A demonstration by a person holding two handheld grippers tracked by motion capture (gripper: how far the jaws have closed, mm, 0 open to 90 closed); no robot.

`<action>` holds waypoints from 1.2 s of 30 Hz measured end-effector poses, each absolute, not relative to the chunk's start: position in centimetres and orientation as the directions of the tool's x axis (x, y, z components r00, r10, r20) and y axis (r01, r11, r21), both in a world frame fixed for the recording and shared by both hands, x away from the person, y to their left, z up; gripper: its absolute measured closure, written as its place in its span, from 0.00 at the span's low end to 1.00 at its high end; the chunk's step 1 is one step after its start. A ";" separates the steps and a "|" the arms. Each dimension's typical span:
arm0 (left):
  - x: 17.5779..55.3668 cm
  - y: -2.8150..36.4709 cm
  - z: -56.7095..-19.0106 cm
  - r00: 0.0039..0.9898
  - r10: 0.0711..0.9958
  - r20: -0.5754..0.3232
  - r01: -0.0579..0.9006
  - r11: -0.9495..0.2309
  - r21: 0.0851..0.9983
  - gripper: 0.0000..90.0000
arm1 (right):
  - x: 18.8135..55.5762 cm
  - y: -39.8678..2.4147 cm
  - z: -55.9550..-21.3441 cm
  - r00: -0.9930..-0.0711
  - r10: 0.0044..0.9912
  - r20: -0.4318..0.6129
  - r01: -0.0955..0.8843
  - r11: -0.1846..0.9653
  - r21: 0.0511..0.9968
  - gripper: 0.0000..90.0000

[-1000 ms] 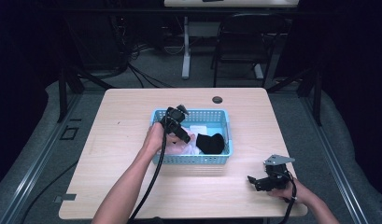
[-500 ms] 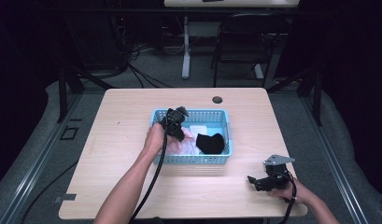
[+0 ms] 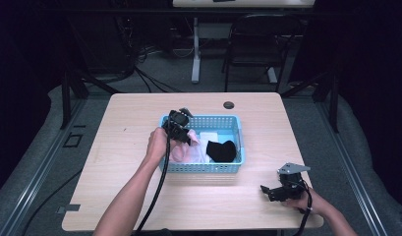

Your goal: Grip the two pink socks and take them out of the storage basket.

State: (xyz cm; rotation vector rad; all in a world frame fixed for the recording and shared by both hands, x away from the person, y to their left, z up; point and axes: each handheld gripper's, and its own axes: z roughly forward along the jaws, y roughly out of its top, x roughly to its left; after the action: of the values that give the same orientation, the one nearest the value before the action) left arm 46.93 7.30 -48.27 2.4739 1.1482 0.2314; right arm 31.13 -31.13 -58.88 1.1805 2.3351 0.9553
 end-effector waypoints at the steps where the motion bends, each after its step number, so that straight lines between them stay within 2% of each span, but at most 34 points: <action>1: 46.8 7.4 -48.0 0.654 0.757 -0.014 0.688 -0.587 0.427 0.91 | 31.1 -31.1 -58.9 -0.589 0.808 -0.011 0.569 0.424 0.705 0.00; 22: 45.8 8.2 -43.4 0.675 0.737 -0.006 0.648 -0.589 0.483 0.91 | 31.1 -31.1 -58.9 -0.589 0.808 -0.010 0.569 0.423 0.705 0.00; 36: 45.3 10.8 -40.1 0.663 0.748 -0.005 0.643 -0.566 0.516 0.91 | 31.1 -31.1 -58.9 -0.589 0.808 -0.010 0.569 0.423 0.706 0.00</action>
State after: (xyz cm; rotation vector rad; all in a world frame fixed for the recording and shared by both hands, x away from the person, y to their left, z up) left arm 45.25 10.83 -40.08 2.3976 1.0808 0.2943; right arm 31.12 -31.11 -58.89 1.1814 2.3338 0.9567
